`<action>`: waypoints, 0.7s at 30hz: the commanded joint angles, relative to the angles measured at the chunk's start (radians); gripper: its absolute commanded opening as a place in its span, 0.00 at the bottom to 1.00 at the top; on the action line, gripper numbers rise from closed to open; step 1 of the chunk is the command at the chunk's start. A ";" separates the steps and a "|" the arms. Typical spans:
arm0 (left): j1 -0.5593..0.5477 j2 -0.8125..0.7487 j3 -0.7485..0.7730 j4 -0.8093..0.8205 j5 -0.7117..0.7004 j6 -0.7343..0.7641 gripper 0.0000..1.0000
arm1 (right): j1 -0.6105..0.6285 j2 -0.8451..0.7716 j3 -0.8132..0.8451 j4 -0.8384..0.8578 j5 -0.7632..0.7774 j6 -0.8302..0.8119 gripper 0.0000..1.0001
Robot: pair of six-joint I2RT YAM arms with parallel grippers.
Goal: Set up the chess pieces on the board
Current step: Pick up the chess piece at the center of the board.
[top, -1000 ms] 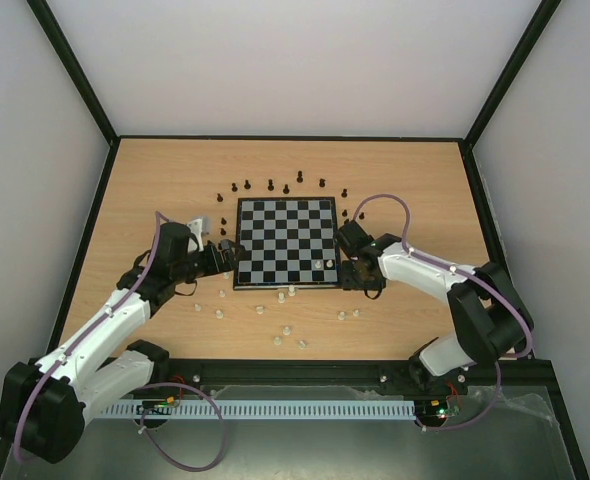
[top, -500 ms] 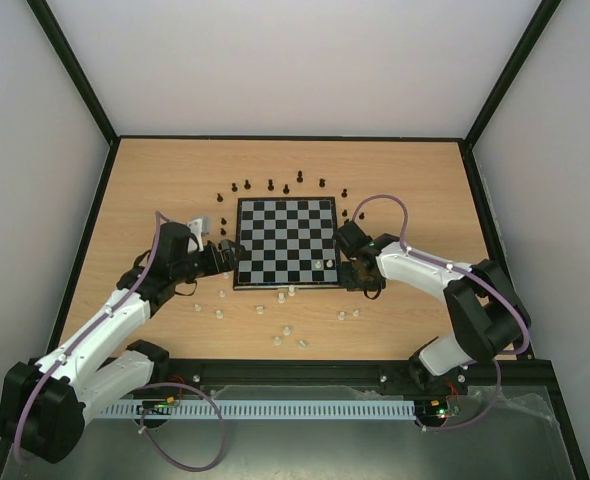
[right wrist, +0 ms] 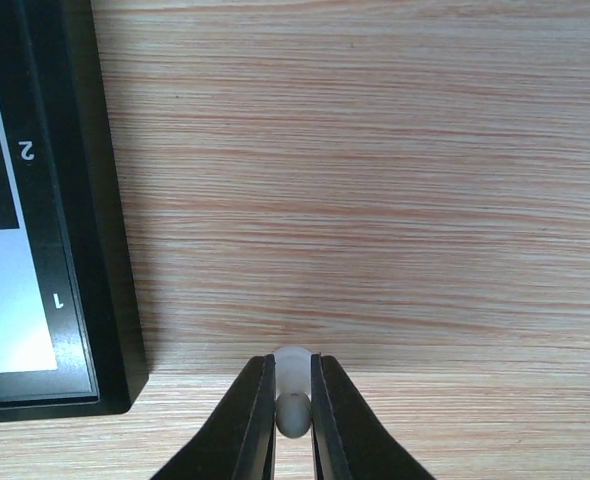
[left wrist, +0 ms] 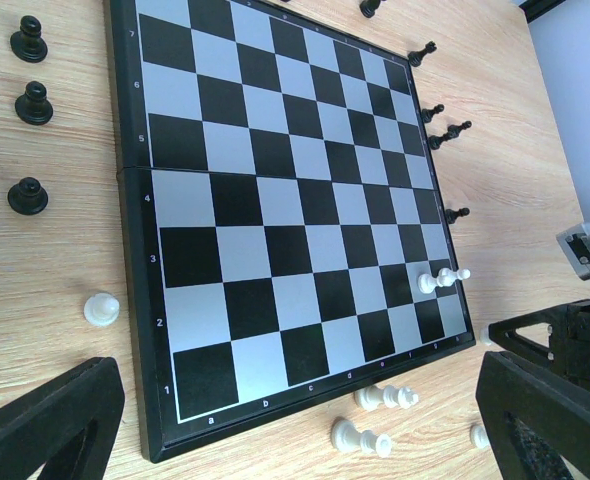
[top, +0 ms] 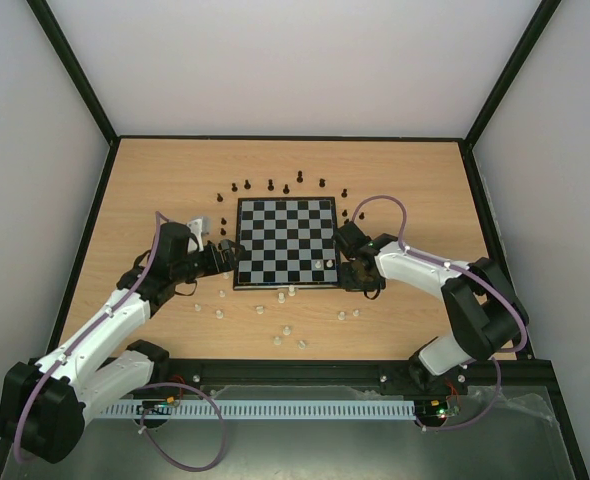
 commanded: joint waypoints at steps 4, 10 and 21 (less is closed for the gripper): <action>-0.003 -0.006 0.023 0.014 -0.004 -0.001 1.00 | -0.004 -0.005 -0.003 -0.040 0.011 0.004 0.06; -0.003 -0.015 0.025 0.003 -0.009 0.000 0.99 | -0.004 -0.047 0.048 -0.097 0.016 0.000 0.05; -0.002 -0.034 0.034 -0.015 -0.022 0.000 0.99 | 0.029 -0.047 0.265 -0.204 0.016 -0.037 0.04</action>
